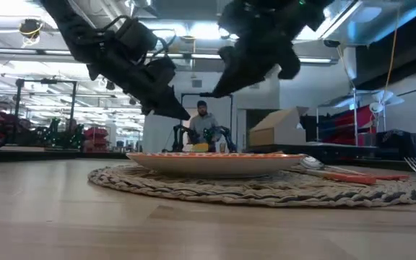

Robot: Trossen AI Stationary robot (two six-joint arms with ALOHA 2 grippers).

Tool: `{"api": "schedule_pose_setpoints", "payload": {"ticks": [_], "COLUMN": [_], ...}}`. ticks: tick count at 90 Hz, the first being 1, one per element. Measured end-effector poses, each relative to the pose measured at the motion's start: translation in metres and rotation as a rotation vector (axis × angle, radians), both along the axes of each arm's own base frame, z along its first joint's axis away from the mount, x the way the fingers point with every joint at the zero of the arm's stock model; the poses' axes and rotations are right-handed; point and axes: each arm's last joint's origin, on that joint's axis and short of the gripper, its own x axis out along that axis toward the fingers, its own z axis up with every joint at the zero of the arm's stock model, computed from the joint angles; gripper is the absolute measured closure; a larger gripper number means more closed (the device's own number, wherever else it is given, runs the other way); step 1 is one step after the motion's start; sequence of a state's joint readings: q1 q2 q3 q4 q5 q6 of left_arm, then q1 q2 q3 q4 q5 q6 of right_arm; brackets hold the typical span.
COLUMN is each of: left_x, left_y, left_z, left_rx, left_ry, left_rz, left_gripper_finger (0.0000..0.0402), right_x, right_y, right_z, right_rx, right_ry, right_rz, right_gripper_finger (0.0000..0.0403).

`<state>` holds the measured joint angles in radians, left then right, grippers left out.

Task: Set table place
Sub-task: Move the orange table napkin beside the brown woven placemat

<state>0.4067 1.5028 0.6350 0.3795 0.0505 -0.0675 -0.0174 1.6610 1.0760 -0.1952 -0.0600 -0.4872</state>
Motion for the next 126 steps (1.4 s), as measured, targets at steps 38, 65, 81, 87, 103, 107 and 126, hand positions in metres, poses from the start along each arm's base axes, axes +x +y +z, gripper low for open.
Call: {"api": "schedule_pose_setpoints", "payload": {"ticks": [38,65,81,87,103,107,126], "left_x": [0.001,0.025,0.05,0.056,0.062,0.061,0.048], "left_y": [0.0,0.007,0.012,0.014,0.02,0.022,0.035], "left_z": [0.002,-0.024,-0.027,-0.03,-0.042,-0.044,-0.051], "left_rx": [-0.004,-0.049,-0.045,-0.047,-0.061,-0.062,-0.038], "left_ry": [-0.028,0.055,0.161,0.216,0.293,0.312,0.43], "left_rz": [-0.04,-0.044,-0.091,-0.109,-0.102,-0.087,-0.002], "left_gripper_finger": [0.0402,0.0402,0.0402,0.0402,0.0402,0.0402,0.0402], "right_x": [-0.099,-0.12,-0.123,-0.123,-0.123,-0.124,-0.124], "right_y": [-0.024,-0.024,-0.024,-0.024,-0.024,-0.024,-0.024], "right_z": [0.003,0.008,0.004,0.004,0.004,0.003,0.002], "right_rx": [0.066,0.027,0.017,0.017,0.014,0.013,0.011], "right_ry": [-0.243,-0.232,-0.181,-0.179,-0.173,-0.17,-0.159], "right_rz": [-0.255,-0.31,-0.319,-0.319,-0.317,-0.318,-0.319], "right_gripper_finger": [0.0403,0.0403,0.0403,0.0403,0.0403,0.0403,0.0403]}}
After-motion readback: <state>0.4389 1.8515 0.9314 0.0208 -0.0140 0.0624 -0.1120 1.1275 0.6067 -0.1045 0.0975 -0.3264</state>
